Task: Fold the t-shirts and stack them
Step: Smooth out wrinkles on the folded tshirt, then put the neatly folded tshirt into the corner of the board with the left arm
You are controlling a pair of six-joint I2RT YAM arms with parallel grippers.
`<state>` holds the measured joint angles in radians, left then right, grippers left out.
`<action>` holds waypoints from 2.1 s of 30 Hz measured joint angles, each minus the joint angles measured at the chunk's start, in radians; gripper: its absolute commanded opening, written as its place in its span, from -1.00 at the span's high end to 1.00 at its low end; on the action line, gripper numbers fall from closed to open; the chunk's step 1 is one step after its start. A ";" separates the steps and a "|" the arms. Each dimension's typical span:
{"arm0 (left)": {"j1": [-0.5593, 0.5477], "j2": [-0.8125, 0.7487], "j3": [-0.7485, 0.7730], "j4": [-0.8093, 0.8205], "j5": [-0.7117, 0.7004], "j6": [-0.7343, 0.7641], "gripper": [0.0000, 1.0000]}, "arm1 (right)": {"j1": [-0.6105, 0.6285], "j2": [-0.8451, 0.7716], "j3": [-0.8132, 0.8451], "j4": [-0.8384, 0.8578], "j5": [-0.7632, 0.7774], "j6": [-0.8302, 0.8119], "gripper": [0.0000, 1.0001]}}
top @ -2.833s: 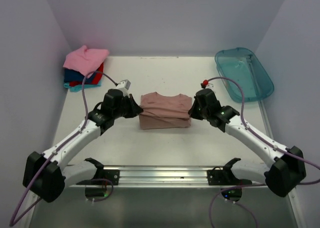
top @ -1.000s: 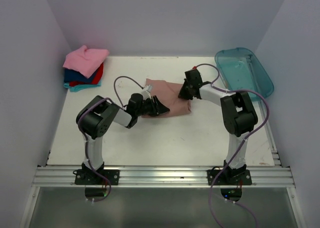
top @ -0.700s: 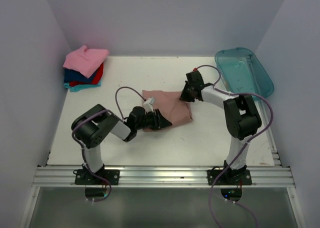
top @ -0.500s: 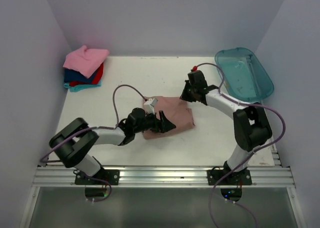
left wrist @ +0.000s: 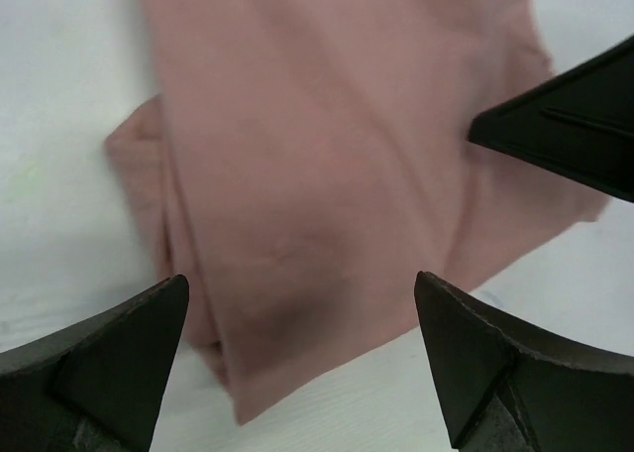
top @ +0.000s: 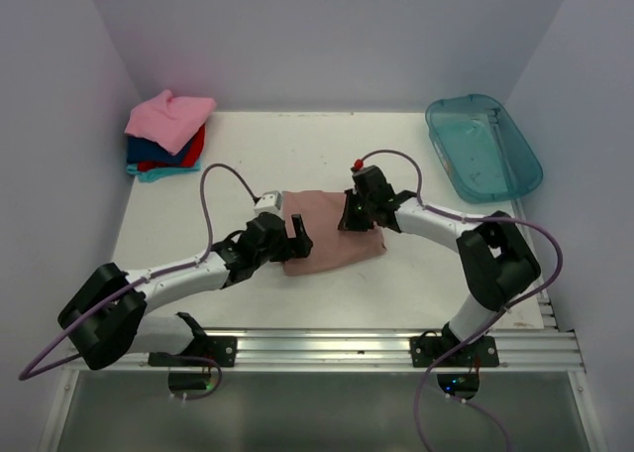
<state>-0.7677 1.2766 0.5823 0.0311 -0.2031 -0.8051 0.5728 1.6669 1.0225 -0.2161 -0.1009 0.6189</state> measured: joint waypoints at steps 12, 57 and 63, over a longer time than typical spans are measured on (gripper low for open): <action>0.021 0.038 -0.081 -0.042 -0.067 -0.040 -1.00 | 0.024 0.066 -0.062 0.045 -0.014 0.029 1.00; 0.289 0.148 0.045 0.376 0.489 0.056 1.00 | 0.031 -0.501 -0.143 -0.039 0.011 -0.089 -0.35; 0.525 0.141 0.254 0.245 0.452 0.091 1.00 | 0.031 -0.626 -0.166 -0.132 0.058 -0.113 -0.35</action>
<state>-0.2432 1.4174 0.8364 0.2760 0.2493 -0.7143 0.6037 1.0409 0.8570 -0.3481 -0.0429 0.5056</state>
